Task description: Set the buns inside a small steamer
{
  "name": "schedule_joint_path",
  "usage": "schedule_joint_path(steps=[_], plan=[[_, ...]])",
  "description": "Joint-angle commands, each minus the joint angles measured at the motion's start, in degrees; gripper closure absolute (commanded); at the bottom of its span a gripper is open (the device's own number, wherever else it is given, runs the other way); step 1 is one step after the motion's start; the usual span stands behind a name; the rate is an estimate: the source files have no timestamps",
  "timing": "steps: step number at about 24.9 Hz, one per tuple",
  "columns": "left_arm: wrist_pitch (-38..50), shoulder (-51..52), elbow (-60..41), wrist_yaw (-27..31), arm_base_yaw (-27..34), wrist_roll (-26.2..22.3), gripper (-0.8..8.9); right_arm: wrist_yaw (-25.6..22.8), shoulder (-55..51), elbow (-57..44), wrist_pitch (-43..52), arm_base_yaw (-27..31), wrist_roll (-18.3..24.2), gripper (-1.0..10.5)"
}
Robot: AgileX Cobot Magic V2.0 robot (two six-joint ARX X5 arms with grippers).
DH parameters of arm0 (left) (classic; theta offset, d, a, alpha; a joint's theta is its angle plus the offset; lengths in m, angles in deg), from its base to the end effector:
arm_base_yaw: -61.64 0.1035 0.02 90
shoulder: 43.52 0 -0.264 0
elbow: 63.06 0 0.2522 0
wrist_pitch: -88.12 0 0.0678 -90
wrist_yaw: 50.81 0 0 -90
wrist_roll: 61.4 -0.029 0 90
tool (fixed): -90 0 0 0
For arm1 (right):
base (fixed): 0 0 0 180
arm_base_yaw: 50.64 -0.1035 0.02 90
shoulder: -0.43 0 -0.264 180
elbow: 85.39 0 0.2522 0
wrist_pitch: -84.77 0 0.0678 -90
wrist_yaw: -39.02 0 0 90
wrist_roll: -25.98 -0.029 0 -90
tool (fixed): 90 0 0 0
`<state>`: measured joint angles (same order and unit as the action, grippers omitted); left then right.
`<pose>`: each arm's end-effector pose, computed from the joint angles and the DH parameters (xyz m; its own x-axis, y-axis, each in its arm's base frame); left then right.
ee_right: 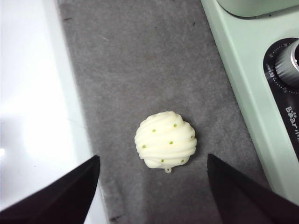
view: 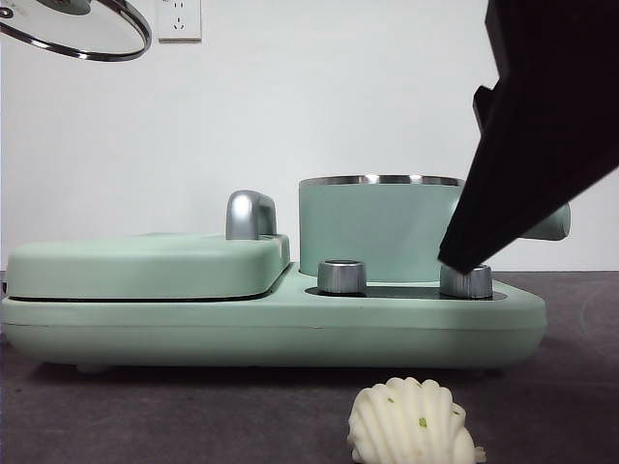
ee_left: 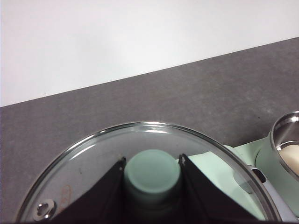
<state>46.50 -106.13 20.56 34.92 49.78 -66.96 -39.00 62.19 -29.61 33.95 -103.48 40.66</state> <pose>0.2193 -0.0483 0.3943 0.8982 -0.2647 -0.3510 0.3052 0.9501 0.0646 0.1151 0.1619 0.2293 0.1581 0.5523 -0.8185 -0.9486 0.3150 0.0293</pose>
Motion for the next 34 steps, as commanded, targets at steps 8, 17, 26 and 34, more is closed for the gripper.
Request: schedule_joint_path(steps=[8, 17, 26, 34], plan=[[1.77, -0.31, 1.66, 0.02, -0.11, -0.85, 8.03, -0.04, 9.75, 0.33, 2.58, -0.66, 0.33, 5.1], [1.77, -0.31, 1.66, 0.02, -0.11, -0.85, 8.03, -0.72, 16.76, 0.35, 6.51, -0.66, 0.26, 5.2], [1.75, -0.31, 1.66, 0.02, -0.11, -0.83, 8.03, -1.64, 20.68, 0.35, 7.69, -0.66, -0.94, 6.4], [1.73, -0.31, 1.66, 0.02, -0.11, -0.85, 8.03, -1.27, 18.01, 1.88, 4.66, -0.59, -8.85, 7.3]])
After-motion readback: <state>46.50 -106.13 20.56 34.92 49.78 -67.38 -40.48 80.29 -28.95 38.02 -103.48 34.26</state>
